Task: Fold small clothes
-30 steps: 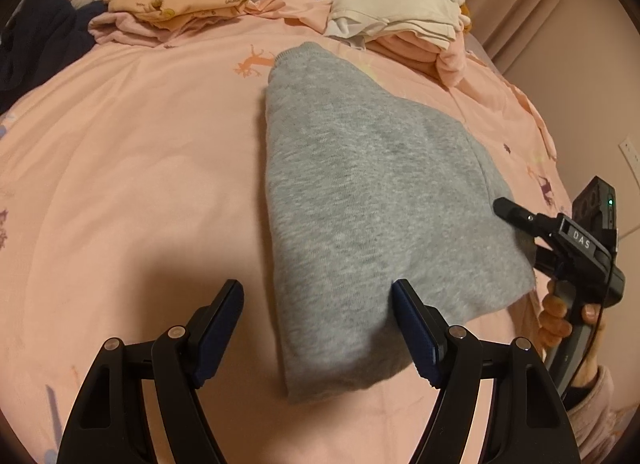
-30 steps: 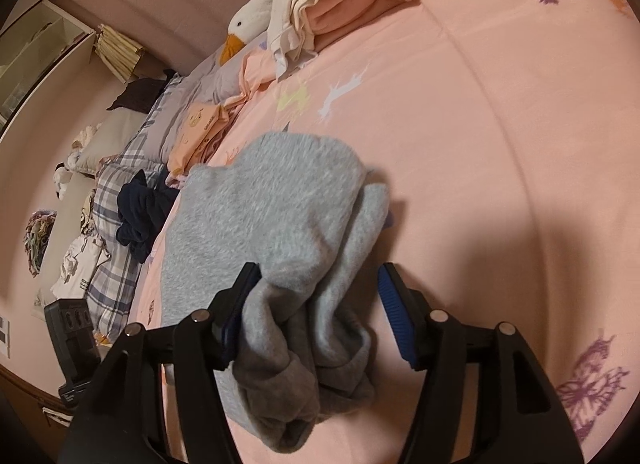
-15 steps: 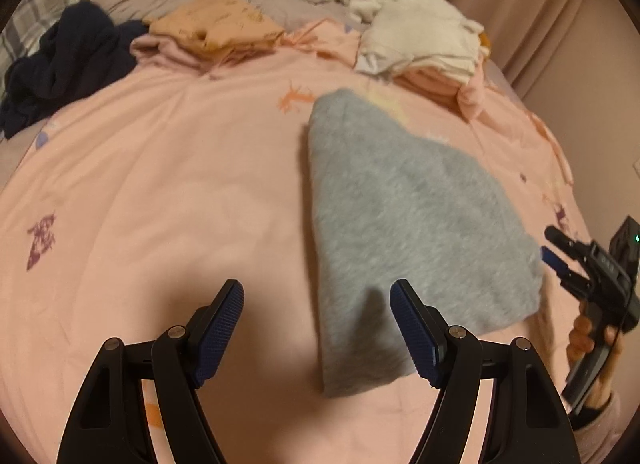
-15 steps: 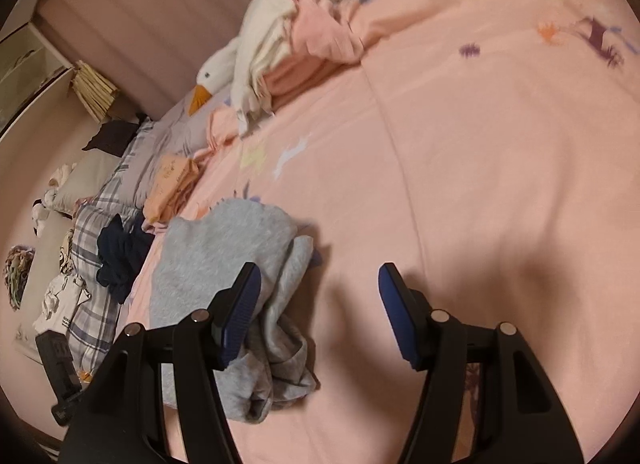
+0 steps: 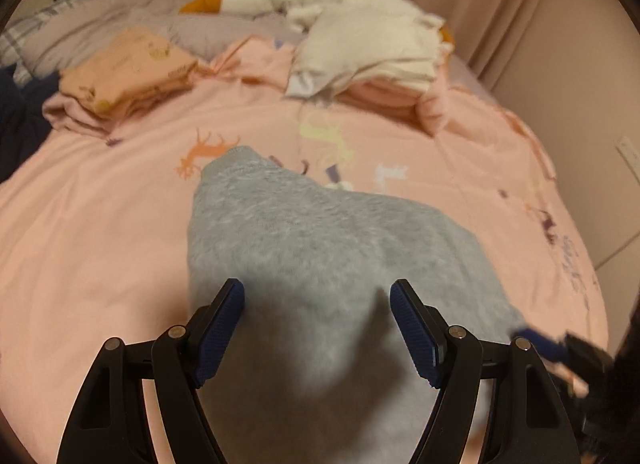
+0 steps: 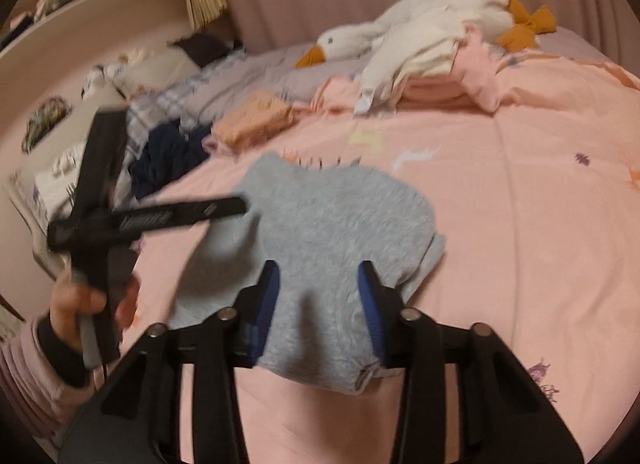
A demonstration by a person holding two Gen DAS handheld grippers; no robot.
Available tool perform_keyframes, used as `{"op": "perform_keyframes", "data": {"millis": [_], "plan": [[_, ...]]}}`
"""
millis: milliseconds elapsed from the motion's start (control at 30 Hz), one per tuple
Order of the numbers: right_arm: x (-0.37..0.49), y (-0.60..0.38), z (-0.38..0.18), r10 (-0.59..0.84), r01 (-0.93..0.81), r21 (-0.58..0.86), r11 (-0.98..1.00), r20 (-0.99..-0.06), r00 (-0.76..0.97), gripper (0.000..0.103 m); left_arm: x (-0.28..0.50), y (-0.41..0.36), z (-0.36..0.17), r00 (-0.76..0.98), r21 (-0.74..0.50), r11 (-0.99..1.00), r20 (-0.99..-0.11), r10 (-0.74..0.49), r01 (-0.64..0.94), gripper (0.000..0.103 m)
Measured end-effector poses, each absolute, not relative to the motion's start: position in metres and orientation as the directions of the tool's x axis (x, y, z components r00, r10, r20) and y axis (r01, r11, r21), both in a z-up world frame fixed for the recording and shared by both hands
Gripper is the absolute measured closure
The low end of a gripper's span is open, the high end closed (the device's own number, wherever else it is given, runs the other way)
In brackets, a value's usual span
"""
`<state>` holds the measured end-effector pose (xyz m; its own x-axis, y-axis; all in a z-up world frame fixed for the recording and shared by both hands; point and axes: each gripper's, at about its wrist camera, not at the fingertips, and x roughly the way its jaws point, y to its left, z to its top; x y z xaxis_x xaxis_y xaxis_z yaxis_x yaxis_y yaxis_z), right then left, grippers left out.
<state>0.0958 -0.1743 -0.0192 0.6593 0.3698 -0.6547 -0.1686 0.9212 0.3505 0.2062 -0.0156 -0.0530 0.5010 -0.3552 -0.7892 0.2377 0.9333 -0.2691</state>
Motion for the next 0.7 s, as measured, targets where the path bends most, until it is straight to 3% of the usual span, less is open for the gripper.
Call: {"op": "perform_keyframes", "data": {"millis": [433,700], "plan": [[0.103,-0.167,-0.056,0.342,-0.155,0.31,0.938,-0.751,0.565,0.071,0.247,-0.021,-0.073,0.469,-0.164,0.963,-0.848,-0.248,0.213,0.028],[0.097,-0.175,-0.024,0.369,-0.178,0.333,0.926,-0.703,0.608,0.066,0.218,0.011,-0.054,0.504,-0.263,0.943,-0.797,-0.332,0.204,0.028]]}}
